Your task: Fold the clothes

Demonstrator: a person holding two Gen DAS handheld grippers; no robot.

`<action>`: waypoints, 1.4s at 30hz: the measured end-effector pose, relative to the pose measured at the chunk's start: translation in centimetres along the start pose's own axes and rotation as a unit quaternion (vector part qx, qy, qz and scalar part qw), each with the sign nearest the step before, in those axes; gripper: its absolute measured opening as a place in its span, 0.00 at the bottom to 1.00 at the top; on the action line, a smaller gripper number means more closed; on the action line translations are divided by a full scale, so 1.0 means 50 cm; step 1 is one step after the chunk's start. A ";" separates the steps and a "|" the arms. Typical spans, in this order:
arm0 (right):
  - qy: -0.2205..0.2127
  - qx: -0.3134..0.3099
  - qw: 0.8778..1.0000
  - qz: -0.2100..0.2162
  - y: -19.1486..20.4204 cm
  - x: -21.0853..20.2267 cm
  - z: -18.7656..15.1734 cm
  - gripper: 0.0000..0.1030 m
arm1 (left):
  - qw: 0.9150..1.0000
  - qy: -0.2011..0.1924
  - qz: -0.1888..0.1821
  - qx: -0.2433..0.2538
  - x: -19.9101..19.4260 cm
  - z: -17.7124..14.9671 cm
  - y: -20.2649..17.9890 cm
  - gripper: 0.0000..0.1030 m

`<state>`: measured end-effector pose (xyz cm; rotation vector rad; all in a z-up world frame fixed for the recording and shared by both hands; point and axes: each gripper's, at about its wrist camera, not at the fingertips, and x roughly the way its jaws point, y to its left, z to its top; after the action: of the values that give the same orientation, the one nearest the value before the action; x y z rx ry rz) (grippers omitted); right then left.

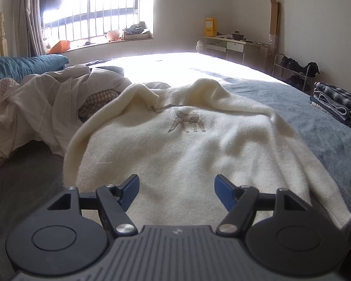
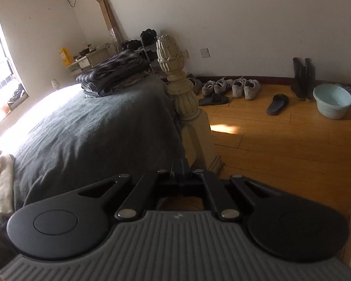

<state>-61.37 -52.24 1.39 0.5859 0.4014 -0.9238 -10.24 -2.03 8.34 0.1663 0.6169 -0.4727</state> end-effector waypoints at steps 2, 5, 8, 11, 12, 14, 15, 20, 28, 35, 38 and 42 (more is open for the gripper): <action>0.016 -0.009 1.000 -0.010 0.002 0.025 -0.017 0.00 | 1.000 -0.001 -0.001 0.002 -0.002 0.001 -0.003 0.70; 0.047 -0.016 0.999 -0.011 0.009 0.049 -0.038 0.00 | 1.000 0.000 0.000 0.005 -0.003 0.003 -0.003 0.70; 0.068 -0.018 0.997 -0.011 0.014 0.056 -0.055 0.02 | 1.000 0.000 0.001 0.004 -0.004 0.006 0.001 0.70; 0.086 -0.019 0.996 -0.020 0.020 0.052 -0.062 0.11 | 1.000 -0.001 0.001 0.002 -0.006 0.009 0.006 0.70; 0.092 -0.017 0.995 -0.025 0.018 0.057 -0.061 0.17 | 1.000 -0.001 0.001 0.002 -0.006 0.010 0.007 0.70; 0.097 -0.007 0.995 -0.033 0.012 0.059 -0.058 0.38 | 1.000 -0.001 0.001 0.002 -0.006 0.010 0.007 0.70; 0.097 -0.002 0.995 -0.034 0.009 0.057 -0.057 0.43 | 1.000 -0.001 0.000 0.002 -0.006 0.010 0.007 0.70; 0.100 0.018 0.994 -0.031 -0.002 0.053 -0.055 0.57 | 1.000 -0.001 -0.002 0.002 -0.006 0.009 0.007 0.70; 0.096 0.035 0.994 -0.027 -0.004 0.049 -0.054 0.65 | 1.000 0.000 -0.002 0.003 -0.009 0.008 0.006 0.70; 0.083 0.039 0.996 -0.012 0.019 0.050 -0.052 0.68 | 1.000 0.002 0.008 -0.007 -0.017 -0.001 0.016 0.71; 0.073 0.024 0.997 0.022 0.066 0.066 -0.046 0.68 | 1.000 0.004 0.011 -0.028 -0.032 -0.016 0.031 0.71; 0.081 -0.013 0.992 0.101 0.181 0.111 -0.038 0.68 | 0.998 0.001 0.017 -0.056 -0.068 -0.049 0.056 0.71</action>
<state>-50.92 -50.28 -0.50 0.6675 0.4890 -0.6787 -12.59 2.41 8.40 0.0702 0.6392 -0.4037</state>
